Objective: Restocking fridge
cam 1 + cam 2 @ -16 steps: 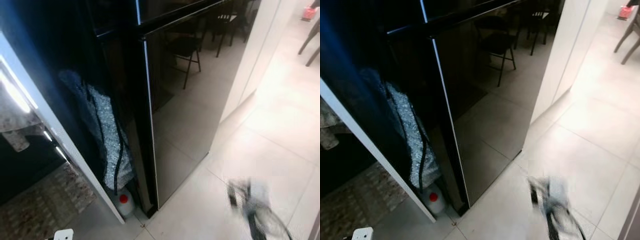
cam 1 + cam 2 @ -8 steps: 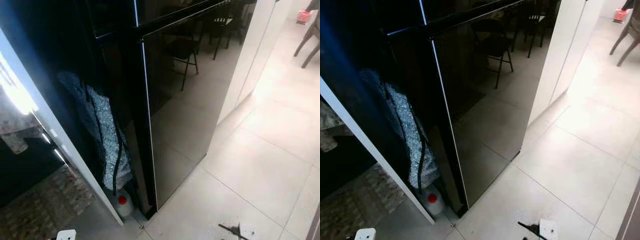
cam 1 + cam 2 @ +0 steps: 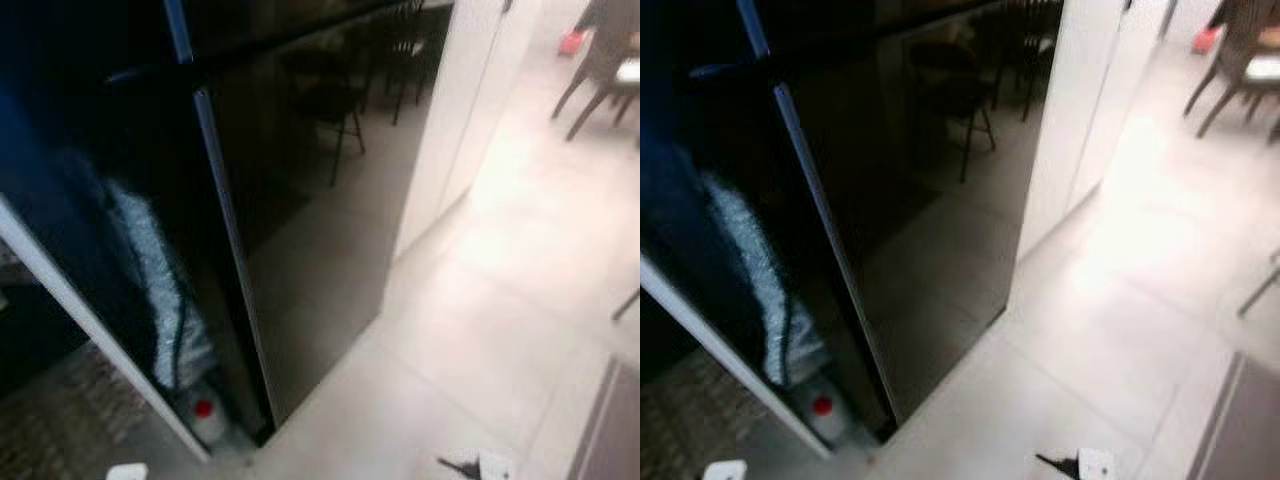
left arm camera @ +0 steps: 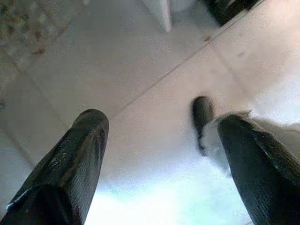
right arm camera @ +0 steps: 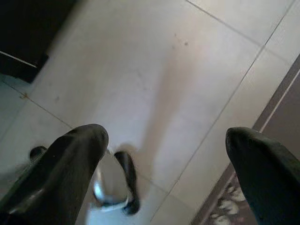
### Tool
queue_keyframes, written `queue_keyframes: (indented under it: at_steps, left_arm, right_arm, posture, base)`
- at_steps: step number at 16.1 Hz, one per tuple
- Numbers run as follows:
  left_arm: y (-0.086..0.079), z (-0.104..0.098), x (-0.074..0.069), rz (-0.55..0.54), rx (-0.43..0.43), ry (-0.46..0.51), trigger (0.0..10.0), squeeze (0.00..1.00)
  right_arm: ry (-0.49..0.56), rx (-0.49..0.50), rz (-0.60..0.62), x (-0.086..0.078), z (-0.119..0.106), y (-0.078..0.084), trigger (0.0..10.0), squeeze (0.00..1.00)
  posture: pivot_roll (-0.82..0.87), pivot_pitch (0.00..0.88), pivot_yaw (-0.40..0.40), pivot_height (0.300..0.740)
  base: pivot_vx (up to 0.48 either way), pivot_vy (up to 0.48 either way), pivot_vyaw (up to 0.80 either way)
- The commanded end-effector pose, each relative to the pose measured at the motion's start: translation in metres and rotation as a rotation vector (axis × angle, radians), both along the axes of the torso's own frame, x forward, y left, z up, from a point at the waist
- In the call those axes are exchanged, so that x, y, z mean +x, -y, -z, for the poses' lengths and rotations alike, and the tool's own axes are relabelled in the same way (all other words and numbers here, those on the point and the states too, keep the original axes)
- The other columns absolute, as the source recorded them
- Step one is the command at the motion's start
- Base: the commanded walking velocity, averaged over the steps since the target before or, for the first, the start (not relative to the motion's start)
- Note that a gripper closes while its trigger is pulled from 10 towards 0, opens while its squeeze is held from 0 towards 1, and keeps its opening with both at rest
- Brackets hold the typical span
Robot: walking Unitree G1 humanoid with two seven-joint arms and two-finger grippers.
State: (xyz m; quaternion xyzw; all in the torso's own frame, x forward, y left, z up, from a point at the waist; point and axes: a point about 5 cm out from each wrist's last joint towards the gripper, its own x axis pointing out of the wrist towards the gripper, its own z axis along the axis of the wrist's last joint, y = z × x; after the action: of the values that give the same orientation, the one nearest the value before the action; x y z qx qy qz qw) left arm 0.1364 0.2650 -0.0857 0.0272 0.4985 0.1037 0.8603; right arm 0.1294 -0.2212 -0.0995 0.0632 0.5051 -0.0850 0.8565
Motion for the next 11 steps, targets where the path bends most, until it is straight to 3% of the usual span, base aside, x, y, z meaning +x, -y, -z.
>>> queue_keyframes:
  at_steps: [1, 9, 11]
  left_arm:
    - [-0.0012, 0.0014, -0.0046, 0.001, 0.000, -0.020, 10.0, 0.00]
    - [-0.0002, 0.0008, -0.0020, -0.018, -0.007, -0.007, 10.0, 0.00]
    - [0.0000, 0.0008, -0.0018, -0.025, -0.009, -0.005, 10.0, 0.00]
  right_arm:
    - [0.002, -0.010, -0.007, 0.0000, -0.0007, 0.0032, 10.0, 0.00]
    - [0.018, 0.013, 0.035, 0.0013, -0.0006, 0.0003, 10.0, 0.00]
    - [0.021, 0.004, 0.046, 0.0018, -0.0011, 0.0019, 10.0, 0.00]
  posture:
    - [-0.21, 0.000, 0.040, 0.740]
    - [-0.20, 0.000, 0.030, 0.740]
    - [-0.21, 0.000, 0.032, 0.740]
  base:
    - [0.000, -0.368, 0.76]
    - [0.000, -0.360, 0.00]
    - [0.000, -0.122, 0.00]
